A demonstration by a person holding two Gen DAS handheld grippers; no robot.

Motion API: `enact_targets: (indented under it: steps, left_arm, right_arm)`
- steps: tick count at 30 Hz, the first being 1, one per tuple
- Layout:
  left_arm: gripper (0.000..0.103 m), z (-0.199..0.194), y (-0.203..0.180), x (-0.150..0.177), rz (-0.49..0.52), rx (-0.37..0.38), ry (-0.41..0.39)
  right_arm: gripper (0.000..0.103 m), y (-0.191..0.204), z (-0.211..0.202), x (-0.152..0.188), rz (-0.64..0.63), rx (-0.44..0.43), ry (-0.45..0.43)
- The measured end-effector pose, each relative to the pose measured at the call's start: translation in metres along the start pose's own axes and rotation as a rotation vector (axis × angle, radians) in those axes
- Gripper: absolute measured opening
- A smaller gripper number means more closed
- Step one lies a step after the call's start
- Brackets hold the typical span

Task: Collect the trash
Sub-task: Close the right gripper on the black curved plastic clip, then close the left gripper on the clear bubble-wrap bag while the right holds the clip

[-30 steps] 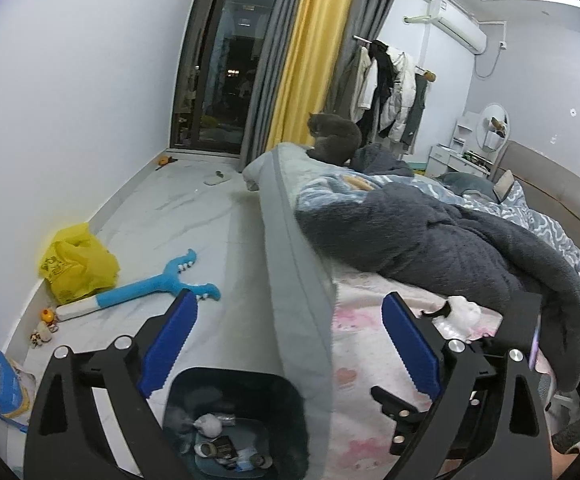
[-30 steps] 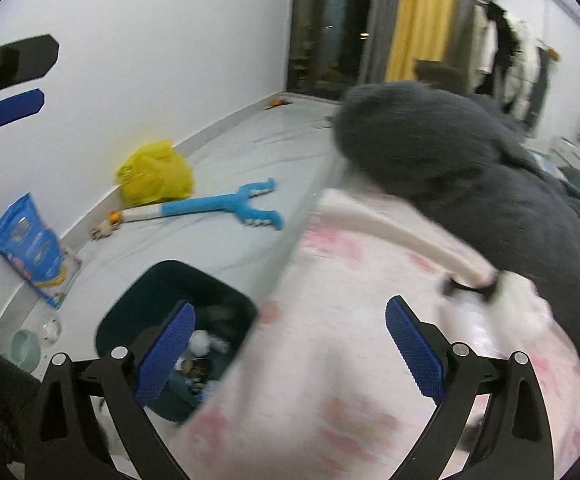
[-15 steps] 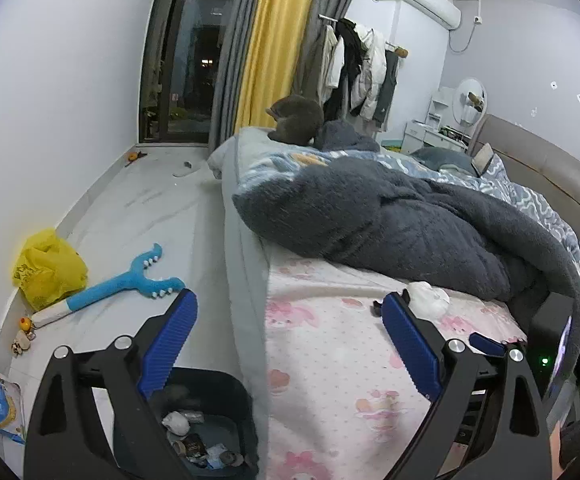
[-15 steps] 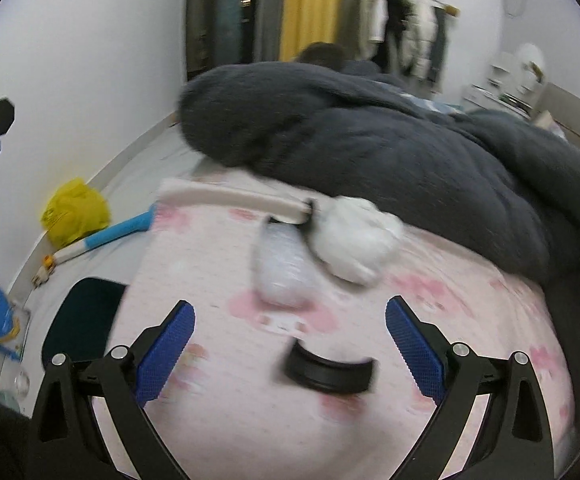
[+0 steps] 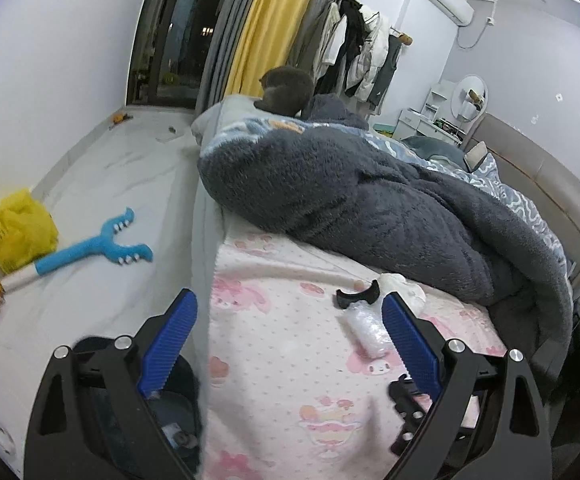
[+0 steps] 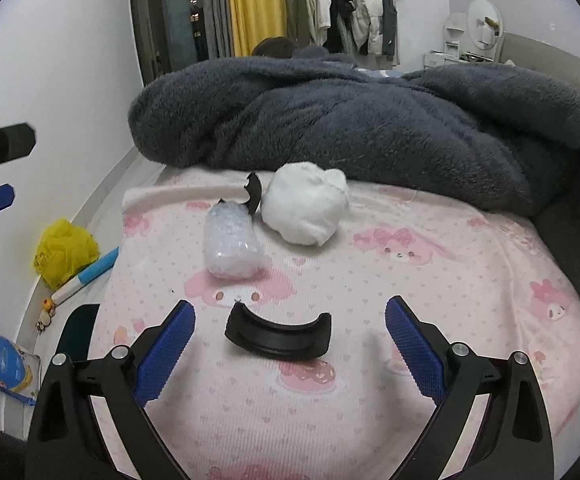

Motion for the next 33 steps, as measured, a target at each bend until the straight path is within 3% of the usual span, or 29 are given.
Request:
enact_targets:
  steps: [1,3,7,18,26,33]
  left_arm:
    - [0.095,0.004,-0.001,0.0,-0.008,0.01,0.01]
    - [0.095,0.01,-0.004,0.001,-0.007,0.003,0.02]
    - [0.095,0.019,-0.011,0.004,-0.008,0.005,0.035]
    - [0.095,0.046,-0.035,0.009,-0.005,0.007,0.071]
    - [0.095,0.069,-0.053,0.015,-0.011,0.019,0.112]
    - [0.095,0.088,-0.072,0.023,-0.019,0.034,0.15]
  right_arm:
    - [0.077,0.001,0.002,0.001,-0.011,-0.003,0.005]
    - [0.064,0.003,0.007,0.003,-0.027,-0.016,0.028]
    - [0.053,0.004,0.012,0.007,-0.047,-0.053,0.049]
    - [0.047,0.003,0.001,0.001,-0.094,-0.121,0.039]
    - [0.047,-0.027,-0.007,-0.005,-0.05,-0.151,0.034]
    - [0.047,-0.058,-0.02,-0.008,-0.045,-0.125,-0.002]
Point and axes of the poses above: each gripper's, at about its wrist camera, not at the fingertips, and z roughly the way its jaws point, y to its left, x to its underside, the point moved 8 cm from there along z, roughly the way its jaws point, and after that the axes turned 13 degrees about y, right-handed, at the moved point
